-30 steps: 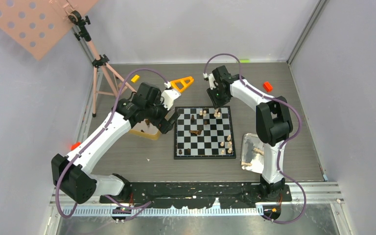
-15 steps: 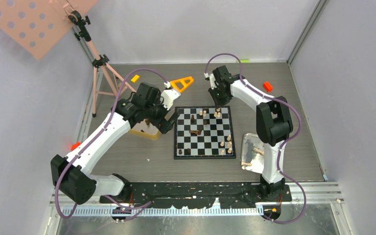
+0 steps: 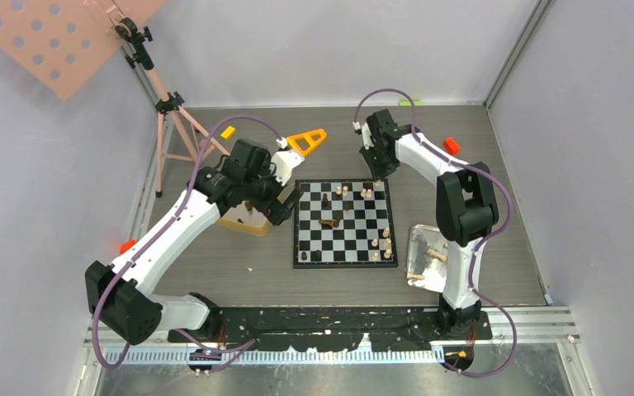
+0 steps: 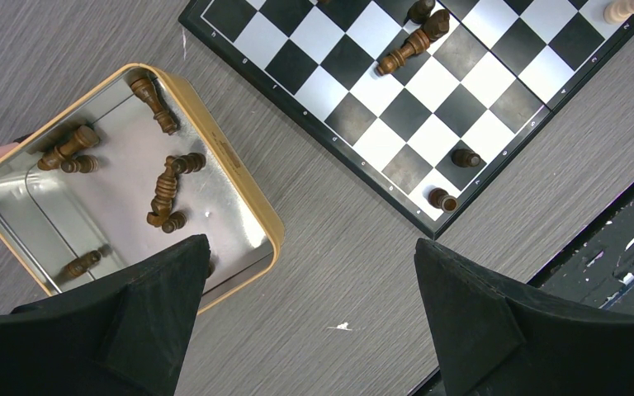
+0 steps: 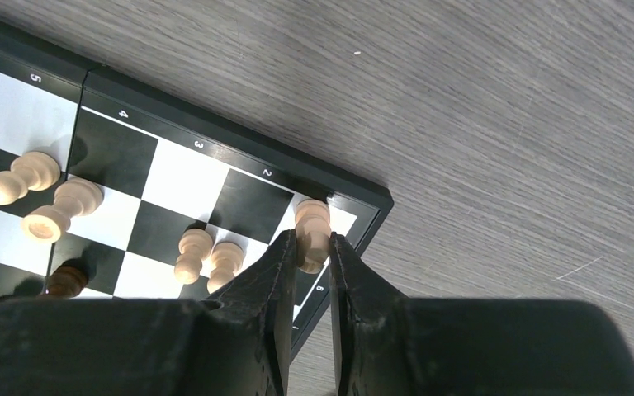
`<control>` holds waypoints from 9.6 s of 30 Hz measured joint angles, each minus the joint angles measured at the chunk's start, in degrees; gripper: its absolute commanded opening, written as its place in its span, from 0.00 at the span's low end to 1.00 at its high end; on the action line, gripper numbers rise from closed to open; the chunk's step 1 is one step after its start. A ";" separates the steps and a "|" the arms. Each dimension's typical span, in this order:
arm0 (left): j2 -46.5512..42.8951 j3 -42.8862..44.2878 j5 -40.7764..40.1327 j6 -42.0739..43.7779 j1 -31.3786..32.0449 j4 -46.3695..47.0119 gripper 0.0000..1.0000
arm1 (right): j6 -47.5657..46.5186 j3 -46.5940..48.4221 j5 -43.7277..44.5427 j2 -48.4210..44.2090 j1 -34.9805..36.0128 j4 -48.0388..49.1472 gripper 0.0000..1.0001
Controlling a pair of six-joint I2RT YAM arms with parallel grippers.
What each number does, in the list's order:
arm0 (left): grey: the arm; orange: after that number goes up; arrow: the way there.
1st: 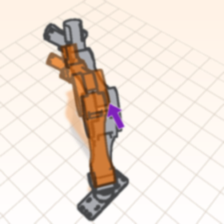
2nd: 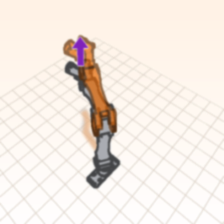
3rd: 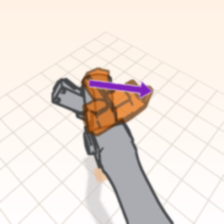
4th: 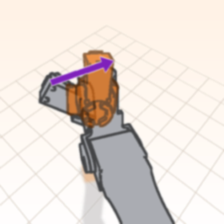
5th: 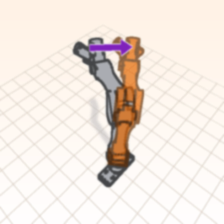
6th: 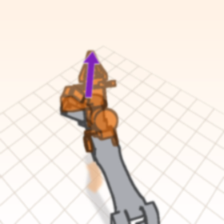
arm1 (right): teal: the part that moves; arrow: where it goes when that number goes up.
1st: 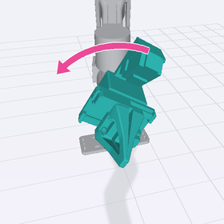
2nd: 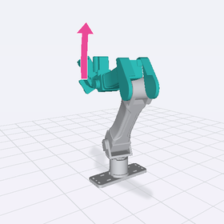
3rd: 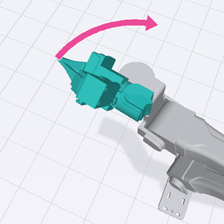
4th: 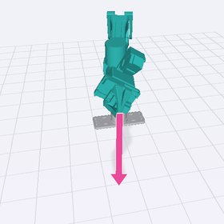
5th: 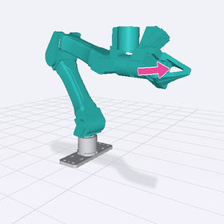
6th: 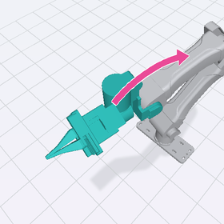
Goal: Set up the chess pieces on the board
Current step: Place the chess piece on the chessboard, then move the chess piece to the chessboard, then pick up the chess piece from the chessboard, then place the chess piece on the chessboard.
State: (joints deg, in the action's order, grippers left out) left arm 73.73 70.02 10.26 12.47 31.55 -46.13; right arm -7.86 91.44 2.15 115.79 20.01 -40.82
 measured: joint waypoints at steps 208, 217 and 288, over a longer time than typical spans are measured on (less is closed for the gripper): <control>-0.48 -0.90 0.02 0.83 0.00 0.00 0.98 | -10.19 15.10 -10.95 2.62 6.78 -17.11 0.61; -0.48 -0.90 0.02 1.31 0.00 0.00 0.98 | -10.01 17.99 -12.79 8.87 7.72 -17.22 0.54; -0.48 -0.90 0.02 1.46 0.00 0.00 0.98 | -9.64 15.34 -7.17 9.49 -2.12 -18.16 0.01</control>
State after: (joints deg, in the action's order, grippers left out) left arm 73.25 69.12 10.28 13.93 31.55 -46.13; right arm -17.50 106.78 -5.02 125.27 17.89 -58.98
